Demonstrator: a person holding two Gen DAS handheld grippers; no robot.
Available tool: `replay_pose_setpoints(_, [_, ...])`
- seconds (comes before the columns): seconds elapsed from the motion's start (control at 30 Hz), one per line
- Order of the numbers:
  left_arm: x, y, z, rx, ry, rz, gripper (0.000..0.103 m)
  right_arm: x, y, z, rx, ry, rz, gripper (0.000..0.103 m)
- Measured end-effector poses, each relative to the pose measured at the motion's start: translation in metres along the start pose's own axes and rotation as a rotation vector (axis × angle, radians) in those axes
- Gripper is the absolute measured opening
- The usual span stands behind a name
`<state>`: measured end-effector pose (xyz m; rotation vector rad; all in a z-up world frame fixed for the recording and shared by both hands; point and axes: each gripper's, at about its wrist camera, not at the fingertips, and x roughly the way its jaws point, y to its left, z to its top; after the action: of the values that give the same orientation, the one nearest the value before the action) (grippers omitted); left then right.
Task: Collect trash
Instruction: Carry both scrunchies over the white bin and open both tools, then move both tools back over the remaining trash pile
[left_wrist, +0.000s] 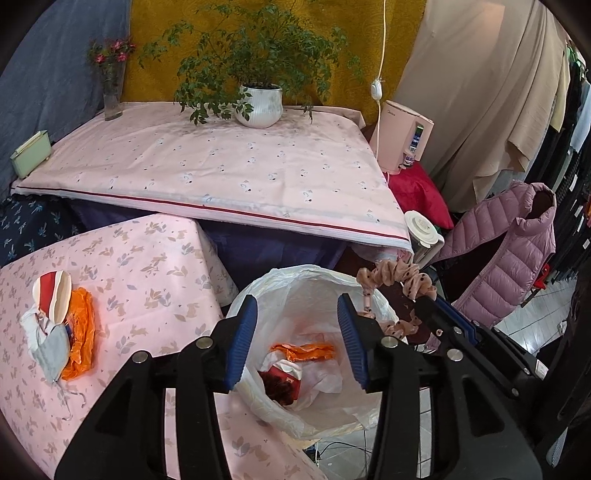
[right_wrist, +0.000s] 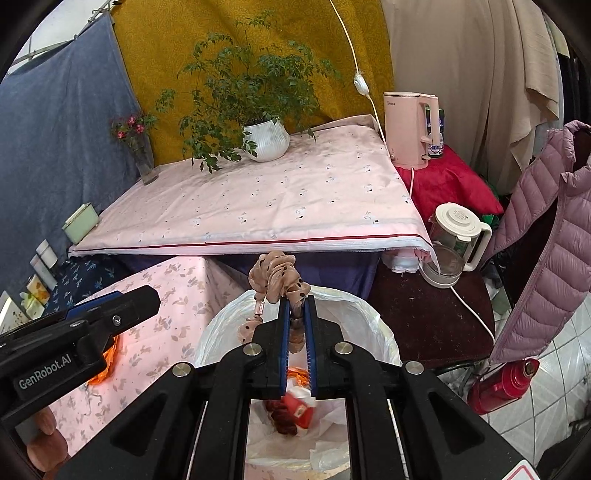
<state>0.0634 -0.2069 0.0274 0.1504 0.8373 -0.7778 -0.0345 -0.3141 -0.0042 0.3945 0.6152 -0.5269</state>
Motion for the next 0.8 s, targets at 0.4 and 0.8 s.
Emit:
replay_pose_setpoints(0.4, [-0.004,0.021,-0.002,-0.038,-0.01,0.037,0.053,0.001,0.017,-0.002,-0.028,-0.009,-0.008,0.03])
replay_pose_setpoints(0.8, [-0.006,0.042,-0.005,-0.069,-0.011,0.058,0.053,0.006,0.035,-0.004,-0.063,0.004,-0.002,0.032])
